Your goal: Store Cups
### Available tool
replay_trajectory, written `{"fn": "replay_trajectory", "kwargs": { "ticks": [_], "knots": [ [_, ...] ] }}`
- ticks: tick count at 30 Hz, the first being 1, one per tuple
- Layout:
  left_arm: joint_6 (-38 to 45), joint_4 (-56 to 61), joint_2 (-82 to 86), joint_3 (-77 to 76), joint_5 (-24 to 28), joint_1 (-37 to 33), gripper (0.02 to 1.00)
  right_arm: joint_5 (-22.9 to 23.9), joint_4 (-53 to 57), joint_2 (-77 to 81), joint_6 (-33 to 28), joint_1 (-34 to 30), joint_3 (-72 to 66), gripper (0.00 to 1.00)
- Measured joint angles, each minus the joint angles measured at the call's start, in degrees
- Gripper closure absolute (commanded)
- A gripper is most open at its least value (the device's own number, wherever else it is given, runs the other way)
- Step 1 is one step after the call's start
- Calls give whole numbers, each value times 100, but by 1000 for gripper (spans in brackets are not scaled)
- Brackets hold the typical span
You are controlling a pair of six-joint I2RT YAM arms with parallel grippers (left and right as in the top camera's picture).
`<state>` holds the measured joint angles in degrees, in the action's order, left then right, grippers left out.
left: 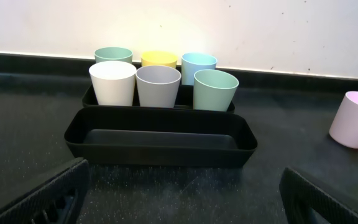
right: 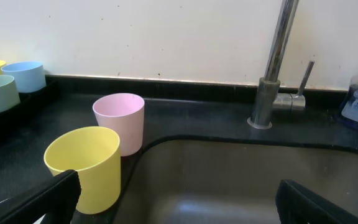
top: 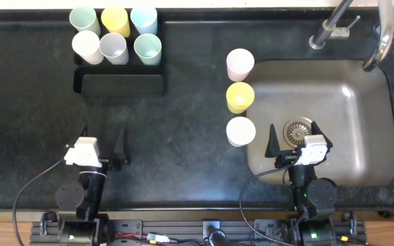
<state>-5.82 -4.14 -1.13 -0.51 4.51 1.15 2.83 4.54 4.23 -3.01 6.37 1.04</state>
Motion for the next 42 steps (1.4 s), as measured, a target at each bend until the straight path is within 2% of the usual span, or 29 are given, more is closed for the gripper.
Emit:
{"fn": "replay_trajectory", "kwargs": {
  "ticks": [23,27,31,36,42],
  "knots": [
    [2,-39,-293,-175,59,0,18,-2,4,-2,0,0,0,7],
    [0,-787,-2396,-2098,284,214,18,-2,4,-7,0,0,0,3],
    [4,-2197,-4520,-4881,310,675,18,-2,15,-13,-2,0,0,3],
    [-181,-3565,-6701,-7726,-72,1563,18,-2,13,-11,-2,0,0,3],
    [-1220,-4636,-8878,-9882,-614,2656,18,-2,13,-11,-2,0,-2,3]
  ]
}}
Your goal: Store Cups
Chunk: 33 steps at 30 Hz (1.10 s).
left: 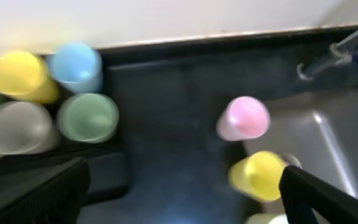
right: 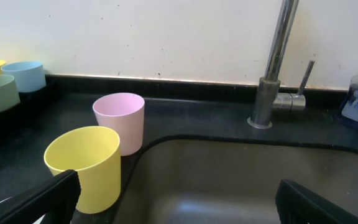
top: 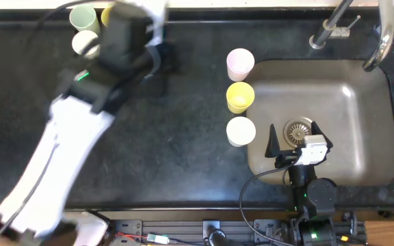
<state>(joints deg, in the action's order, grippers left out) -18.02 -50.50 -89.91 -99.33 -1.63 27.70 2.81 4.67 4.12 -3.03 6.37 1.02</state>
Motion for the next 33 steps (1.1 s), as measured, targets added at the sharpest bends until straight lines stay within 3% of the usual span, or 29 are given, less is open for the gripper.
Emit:
{"fn": "replay_trajectory", "kwargs": {
  "ticks": [9,21,31,32,33],
  "knots": [
    [-1456,-835,-2496,-1692,-514,1045,18,2,-2,0,2,-2,2,3],
    [-1921,-929,-4251,-3340,-691,1187,29,0,2,0,2,0,2,3],
    [-2107,-710,-4802,-3418,-883,1185,178,0,-2,0,2,0,2,5],
    [-2120,-702,-4830,-3421,-896,1185,202,0,0,0,2,0,2,3],
    [-2133,-699,-4865,-3423,-903,1180,288,0,0,0,0,0,2,5]
  ]
}}
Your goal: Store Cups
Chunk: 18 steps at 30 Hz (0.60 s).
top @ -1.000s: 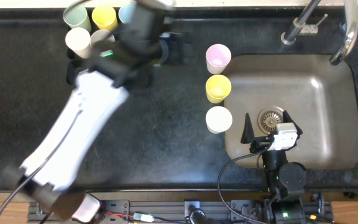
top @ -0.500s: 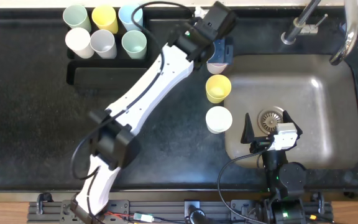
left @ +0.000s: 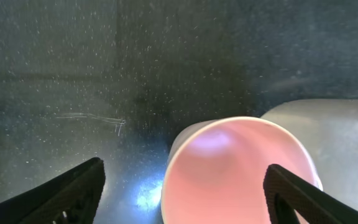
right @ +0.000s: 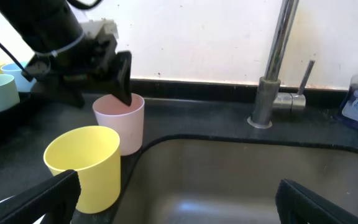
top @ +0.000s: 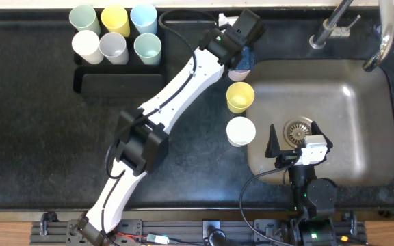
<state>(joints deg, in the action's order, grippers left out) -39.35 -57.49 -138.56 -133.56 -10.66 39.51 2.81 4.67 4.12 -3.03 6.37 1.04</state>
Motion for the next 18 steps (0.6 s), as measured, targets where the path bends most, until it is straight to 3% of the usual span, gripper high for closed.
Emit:
{"fn": "replay_trajectory", "kwargs": {
  "ticks": [1,3,6,8,18],
  "knots": [
    [-35,2,-50,0,-13,0,349,0,0,0,-2,0,0,3],
    [-79,2,-122,0,-24,-15,599,0,0,0,2,0,0,3],
    [-103,7,-149,0,-39,-44,875,2,0,0,0,-2,0,3],
    [-111,9,-149,0,-50,-57,985,0,2,0,2,0,0,3],
    [-52,-168,-4,22,-225,-127,985,0,0,0,2,0,0,3]
  ]
}}
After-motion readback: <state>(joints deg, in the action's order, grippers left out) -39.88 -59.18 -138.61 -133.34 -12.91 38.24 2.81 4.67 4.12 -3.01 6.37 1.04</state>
